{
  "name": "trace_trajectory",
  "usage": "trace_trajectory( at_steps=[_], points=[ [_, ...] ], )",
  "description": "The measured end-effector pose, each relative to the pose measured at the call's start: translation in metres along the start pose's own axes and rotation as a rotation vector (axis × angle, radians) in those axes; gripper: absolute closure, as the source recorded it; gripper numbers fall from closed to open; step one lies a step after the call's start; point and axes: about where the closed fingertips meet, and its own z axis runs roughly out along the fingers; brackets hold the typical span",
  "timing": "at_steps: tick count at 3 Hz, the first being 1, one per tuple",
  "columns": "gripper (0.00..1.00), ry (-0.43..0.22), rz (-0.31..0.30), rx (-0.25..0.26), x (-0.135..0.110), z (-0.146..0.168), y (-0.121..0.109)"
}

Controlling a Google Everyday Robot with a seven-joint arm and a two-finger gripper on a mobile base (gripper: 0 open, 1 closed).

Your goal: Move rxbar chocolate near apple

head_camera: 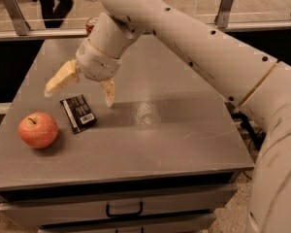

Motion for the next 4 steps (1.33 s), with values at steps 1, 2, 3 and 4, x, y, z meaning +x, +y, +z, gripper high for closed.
trace_trajectory(
  at_steps=[1, 2, 3, 4],
  points=[
    [0.00, 0.085, 0.092, -0.037, 0.003, -0.027, 0.026],
    [0.00, 0.302, 0.250, -0.143, -0.006, -0.103, 0.076],
    [0.00, 0.533, 0.416, -0.269, -0.023, -0.188, 0.124],
    [0.00, 0.545, 0.430, -0.280, -0.024, -0.192, 0.126]
  ],
)
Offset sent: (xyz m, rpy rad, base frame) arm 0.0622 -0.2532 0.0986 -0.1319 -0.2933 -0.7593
